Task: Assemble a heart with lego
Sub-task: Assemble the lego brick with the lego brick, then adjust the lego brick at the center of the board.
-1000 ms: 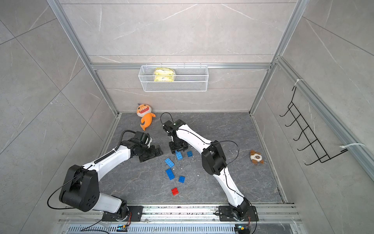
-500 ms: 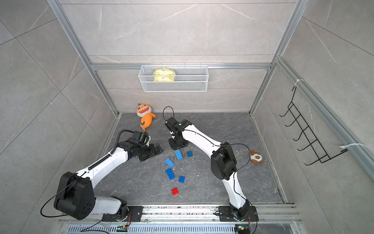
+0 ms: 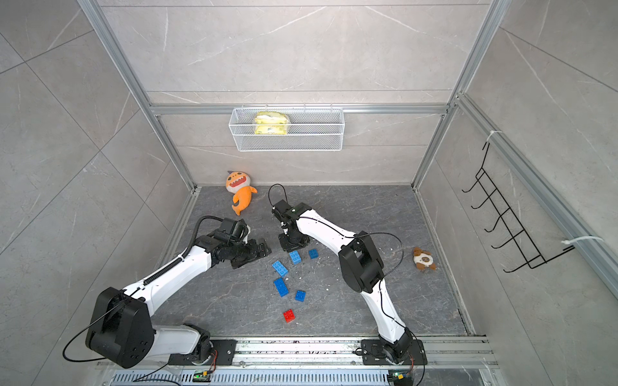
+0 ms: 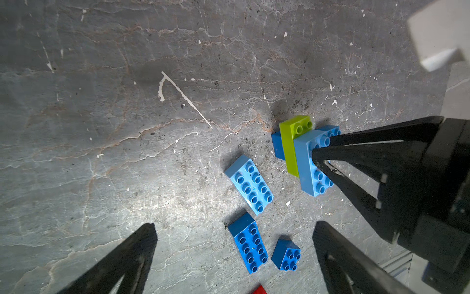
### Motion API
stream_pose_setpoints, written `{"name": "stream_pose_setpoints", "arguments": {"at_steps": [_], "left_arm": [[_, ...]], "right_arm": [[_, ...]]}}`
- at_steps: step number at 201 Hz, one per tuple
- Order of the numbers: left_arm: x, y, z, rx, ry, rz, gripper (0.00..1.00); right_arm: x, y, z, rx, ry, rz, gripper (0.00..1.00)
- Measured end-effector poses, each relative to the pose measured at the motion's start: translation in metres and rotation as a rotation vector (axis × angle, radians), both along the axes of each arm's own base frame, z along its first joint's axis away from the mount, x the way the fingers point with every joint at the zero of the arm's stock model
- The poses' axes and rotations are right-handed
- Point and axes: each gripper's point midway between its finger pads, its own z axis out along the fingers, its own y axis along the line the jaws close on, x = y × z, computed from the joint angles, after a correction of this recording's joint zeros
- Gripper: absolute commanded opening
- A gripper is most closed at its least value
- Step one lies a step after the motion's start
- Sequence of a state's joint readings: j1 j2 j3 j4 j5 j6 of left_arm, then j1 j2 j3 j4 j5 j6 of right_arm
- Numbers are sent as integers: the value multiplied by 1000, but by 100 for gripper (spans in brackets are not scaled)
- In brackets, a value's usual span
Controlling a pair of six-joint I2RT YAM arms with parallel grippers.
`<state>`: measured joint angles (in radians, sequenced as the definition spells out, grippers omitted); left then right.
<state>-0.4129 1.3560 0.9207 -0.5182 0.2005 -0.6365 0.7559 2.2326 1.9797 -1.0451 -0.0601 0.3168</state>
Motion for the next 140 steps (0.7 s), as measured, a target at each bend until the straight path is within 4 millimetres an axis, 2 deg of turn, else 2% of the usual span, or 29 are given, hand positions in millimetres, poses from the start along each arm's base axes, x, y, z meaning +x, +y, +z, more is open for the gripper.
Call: {"name": "stream_pose_setpoints", "arguments": {"at_steps": [35,64,71,90,112,122,140], "left_arm": [[0,-1,0,7,-2,-1,99],[-1,-7,-5,-3,16,-2,90],[0,-11,-8,-14,24,-5,85],[3,-18,-16,-36,53,-3,62],[9,-28,-27,-62,96,-2,40],[13,-34,-30,-74,113,-4,36],[24,-44,-34,-90,129,-13,34]], "right_arm": [[-1,-2,8,6,-11,-2,36],[1,-11,25,40,-39,-19,36],[3,-14,29,51,-46,-27,35],[10,-27,32,66,-60,-62,31],[15,-42,18,48,-47,-97,31],[12,-49,8,33,-30,-104,31],[2,-55,-9,10,5,-106,31]]}}
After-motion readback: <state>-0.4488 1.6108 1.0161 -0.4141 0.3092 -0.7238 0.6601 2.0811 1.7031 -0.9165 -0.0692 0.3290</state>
